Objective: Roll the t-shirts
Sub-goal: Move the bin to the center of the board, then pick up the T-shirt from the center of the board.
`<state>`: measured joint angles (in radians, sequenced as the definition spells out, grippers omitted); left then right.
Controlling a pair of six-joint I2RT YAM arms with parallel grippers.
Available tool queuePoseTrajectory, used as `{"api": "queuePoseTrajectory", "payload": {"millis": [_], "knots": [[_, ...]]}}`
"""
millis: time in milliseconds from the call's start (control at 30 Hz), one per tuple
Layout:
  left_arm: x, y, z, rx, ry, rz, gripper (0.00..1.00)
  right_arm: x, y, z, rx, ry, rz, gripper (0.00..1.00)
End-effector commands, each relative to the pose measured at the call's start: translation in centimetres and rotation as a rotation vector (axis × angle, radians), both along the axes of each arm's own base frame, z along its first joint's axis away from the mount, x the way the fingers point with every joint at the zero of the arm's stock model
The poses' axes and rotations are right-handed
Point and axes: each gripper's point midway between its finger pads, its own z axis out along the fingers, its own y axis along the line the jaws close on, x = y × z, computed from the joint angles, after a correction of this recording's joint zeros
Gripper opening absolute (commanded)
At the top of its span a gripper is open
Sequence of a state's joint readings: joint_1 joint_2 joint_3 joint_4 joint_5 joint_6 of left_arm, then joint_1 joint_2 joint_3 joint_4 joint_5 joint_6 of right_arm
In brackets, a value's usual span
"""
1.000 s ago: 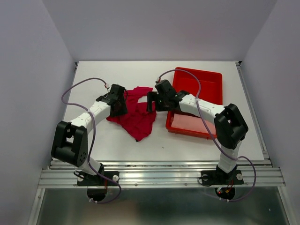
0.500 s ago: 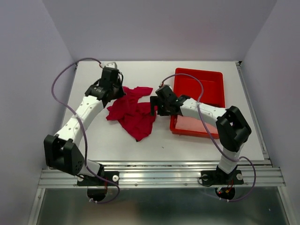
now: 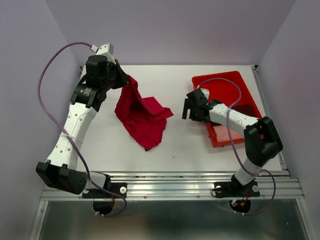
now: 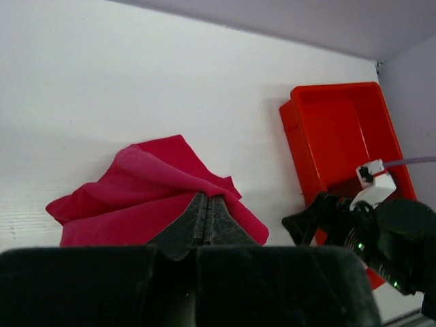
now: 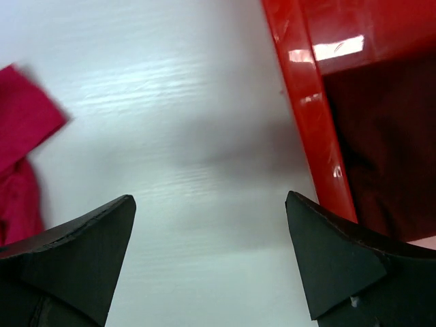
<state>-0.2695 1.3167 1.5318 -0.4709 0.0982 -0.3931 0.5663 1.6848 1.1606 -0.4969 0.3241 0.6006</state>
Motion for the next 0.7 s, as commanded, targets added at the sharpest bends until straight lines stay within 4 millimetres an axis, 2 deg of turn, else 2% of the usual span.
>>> {"api": "queuePoseTrajectory", "payload": {"millis": [0,67,133,200,300,367,400,500,600,667], "knots": [[-0.3,-1.3,2.0,-0.028,-0.054,-0.077,0.00,1.5,-5.1,0.7,-0.123,-0.016,-0.072,0.97],[-0.3,-1.3,2.3,-0.028,-0.060,-0.078,0.00,1.9,-4.6,1.0,-0.114,-0.018,-0.051,0.97],[-0.4,-1.1,2.7,-0.028,-0.070,-0.072,0.00,2.5,-3.2,1.6,-0.057,-0.020,-0.016,0.96],[-0.3,-0.8,2.9,-0.024,-0.072,-0.058,0.00,2.9,0.5,2.7,0.073,-0.042,0.093,0.95],[0.0,0.0,2.9,-0.017,-0.073,-0.030,0.00,2.5,4.6,3.4,0.137,-0.067,0.191,0.95],[0.2,0.9,3.0,-0.018,-0.072,-0.008,0.00,1.8,8.1,3.8,0.162,-0.068,0.265,0.95],[0.3,1.1,2.9,-0.017,-0.071,-0.004,0.00,1.5,9.1,2.9,0.162,-0.044,0.281,0.95],[0.7,2.3,2.9,-0.018,-0.064,0.030,0.00,0.4,12.8,2.1,0.187,-0.029,0.343,0.94],[0.8,3.6,2.8,-0.018,-0.058,0.064,0.00,-0.2,15.1,1.8,0.210,-0.027,0.372,0.93],[0.8,4.0,2.8,-0.013,-0.058,0.072,0.00,0.2,15.7,1.1,0.217,-0.018,0.370,0.92]]}}
